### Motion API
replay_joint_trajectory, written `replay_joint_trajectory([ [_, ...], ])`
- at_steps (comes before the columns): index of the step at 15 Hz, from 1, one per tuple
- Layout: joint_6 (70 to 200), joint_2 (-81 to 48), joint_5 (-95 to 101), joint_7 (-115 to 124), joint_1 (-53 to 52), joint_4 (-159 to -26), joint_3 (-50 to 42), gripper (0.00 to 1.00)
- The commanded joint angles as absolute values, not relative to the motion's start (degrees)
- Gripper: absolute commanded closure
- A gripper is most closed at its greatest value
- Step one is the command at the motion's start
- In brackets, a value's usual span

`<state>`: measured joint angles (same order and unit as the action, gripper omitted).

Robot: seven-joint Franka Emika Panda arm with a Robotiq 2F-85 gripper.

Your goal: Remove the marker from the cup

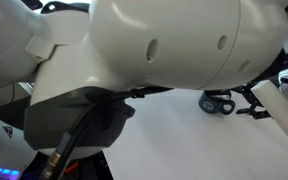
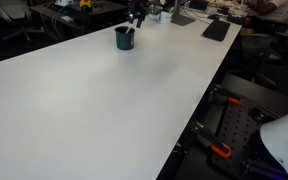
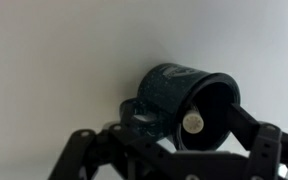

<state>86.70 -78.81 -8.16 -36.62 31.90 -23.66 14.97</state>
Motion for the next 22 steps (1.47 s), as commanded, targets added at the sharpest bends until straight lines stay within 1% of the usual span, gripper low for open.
replay_joint_trajectory([
  [1,89.56,-77.48,-8.76,-36.45,32.06,-24.34,15.69,0.00],
  [6,91.74,-77.30,-8.97,-36.67,32.13,-24.96,16.75,0.00],
  [21,88.77,-77.99,-10.02,-35.69,33.23,-26.93,21.68,0.00],
  [22,84.42,-82.34,-13.29,-35.38,30.85,-18.14,18.19,0.00],
])
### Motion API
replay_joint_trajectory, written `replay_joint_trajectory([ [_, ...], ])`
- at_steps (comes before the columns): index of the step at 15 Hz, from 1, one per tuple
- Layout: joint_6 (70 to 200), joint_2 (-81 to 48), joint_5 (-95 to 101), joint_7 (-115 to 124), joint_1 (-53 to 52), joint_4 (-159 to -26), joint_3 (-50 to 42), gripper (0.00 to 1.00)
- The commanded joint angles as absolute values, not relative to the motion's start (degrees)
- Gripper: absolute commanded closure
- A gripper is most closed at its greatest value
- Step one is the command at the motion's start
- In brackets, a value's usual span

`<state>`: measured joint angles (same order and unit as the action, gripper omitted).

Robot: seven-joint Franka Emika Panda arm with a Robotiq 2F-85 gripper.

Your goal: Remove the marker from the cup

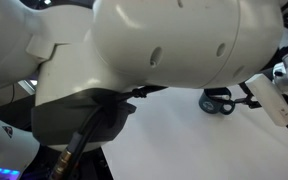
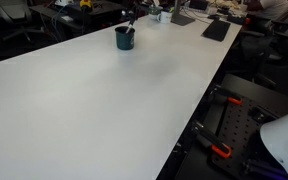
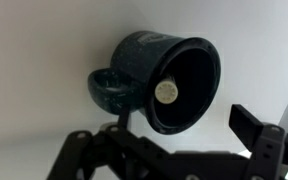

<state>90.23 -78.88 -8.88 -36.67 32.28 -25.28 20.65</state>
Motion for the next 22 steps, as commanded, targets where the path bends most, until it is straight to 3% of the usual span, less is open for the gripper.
replay_joint_trajectory([
  [1,87.49,-78.27,-11.33,-35.36,33.33,-26.82,21.21,0.00],
  [5,87.46,-78.62,-11.80,-34.47,33.62,-26.59,21.20,0.00],
  [6,83.51,-82.97,-14.62,-33.74,31.22,-17.55,17.96,0.00],
  [7,87.06,-78.66,-12.65,-33.50,33.56,-26.30,20.63,0.00],
  [10,87.06,-78.84,-12.93,-32.35,33.74,-26.11,20.46,0.00],
  [12,87.21,-78.87,-12.86,-31.71,33.89,-26.02,20.61,0.11],
  [13,87.25,-78.89,-12.83,-31.54,33.95,-25.99,20.65,0.29],
  [15,87.26,-78.91,-12.83,-31.31,34.09,-26.01,20.66,0.38],
  [19,87.33,-78.99,-12.79,-30.48,34.40,-26.02,20.66,0.69],
  [20,87.34,-79.00,-12.83,-30.23,34.52,-26.03,20.66,0.74],
  [21,87.35,-78.99,-12.86,-30.06,34.61,-26.03,20.68,0.62],
  [22,87.42,-79.00,-12.88,-29.82,34.72,-26.00,20.68,0.71],
])
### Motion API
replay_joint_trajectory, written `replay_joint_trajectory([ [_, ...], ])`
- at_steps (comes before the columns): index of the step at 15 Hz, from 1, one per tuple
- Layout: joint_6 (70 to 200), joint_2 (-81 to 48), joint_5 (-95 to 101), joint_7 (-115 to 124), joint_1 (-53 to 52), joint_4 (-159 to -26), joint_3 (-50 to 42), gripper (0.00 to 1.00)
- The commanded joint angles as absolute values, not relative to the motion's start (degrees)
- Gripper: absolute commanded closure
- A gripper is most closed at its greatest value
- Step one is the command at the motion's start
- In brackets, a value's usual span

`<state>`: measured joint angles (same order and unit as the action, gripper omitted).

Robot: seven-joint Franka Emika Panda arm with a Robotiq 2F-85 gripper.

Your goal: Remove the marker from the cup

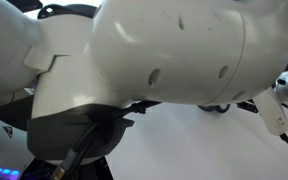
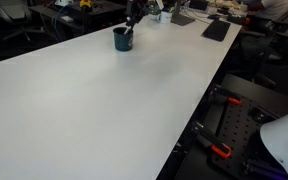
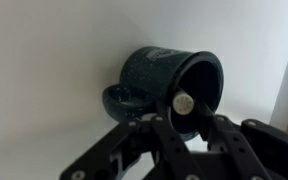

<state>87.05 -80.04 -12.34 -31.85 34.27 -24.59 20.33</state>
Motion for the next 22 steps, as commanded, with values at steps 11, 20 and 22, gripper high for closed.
replay_joint_trajectory([
  [11,87.16,-78.99,-12.89,-29.62,35.20,-26.06,20.93,0.98],
  [20,87.96,-78.85,-12.61,-30.09,35.05,-25.02,20.70,0.95],
  [22,88.33,-78.66,-12.45,-30.59,35.01,-24.47,20.64,0.95],
])
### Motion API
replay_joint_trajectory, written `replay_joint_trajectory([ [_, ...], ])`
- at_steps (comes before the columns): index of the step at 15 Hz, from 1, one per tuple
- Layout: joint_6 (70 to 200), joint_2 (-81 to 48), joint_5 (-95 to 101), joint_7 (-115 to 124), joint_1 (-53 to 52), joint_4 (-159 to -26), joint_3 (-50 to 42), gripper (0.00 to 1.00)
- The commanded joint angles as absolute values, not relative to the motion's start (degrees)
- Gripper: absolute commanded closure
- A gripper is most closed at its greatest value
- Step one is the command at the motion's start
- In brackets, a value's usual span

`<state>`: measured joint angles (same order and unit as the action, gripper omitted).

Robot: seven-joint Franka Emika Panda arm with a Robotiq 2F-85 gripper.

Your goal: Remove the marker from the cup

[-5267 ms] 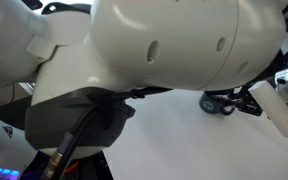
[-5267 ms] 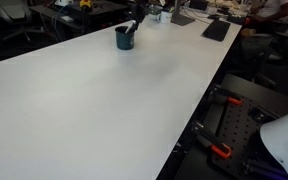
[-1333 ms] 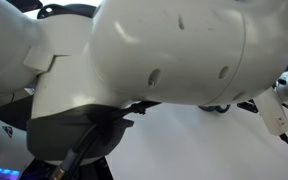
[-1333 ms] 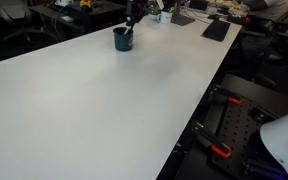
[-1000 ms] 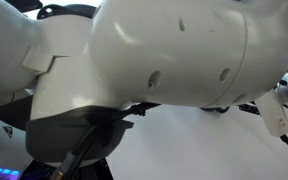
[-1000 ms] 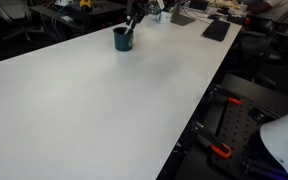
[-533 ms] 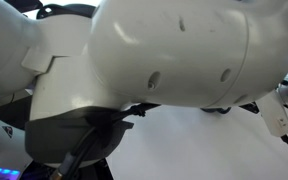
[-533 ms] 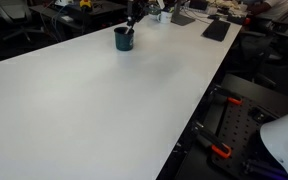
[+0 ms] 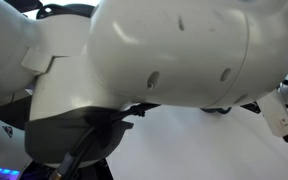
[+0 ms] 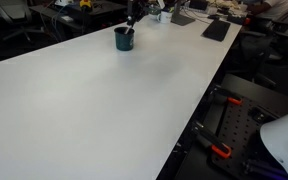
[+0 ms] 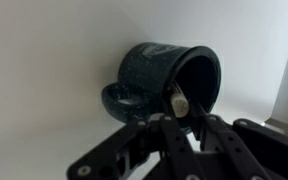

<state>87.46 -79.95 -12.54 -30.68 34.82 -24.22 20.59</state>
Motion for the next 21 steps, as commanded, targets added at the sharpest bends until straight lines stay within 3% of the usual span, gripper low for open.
replay_joint_trajectory([
  [1,88.42,-78.60,-12.48,-30.77,35.07,-24.19,20.67,0.95],
  [21,94.53,-72.97,-16.69,-37.06,34.53,-20.01,16.70,0.95],
])
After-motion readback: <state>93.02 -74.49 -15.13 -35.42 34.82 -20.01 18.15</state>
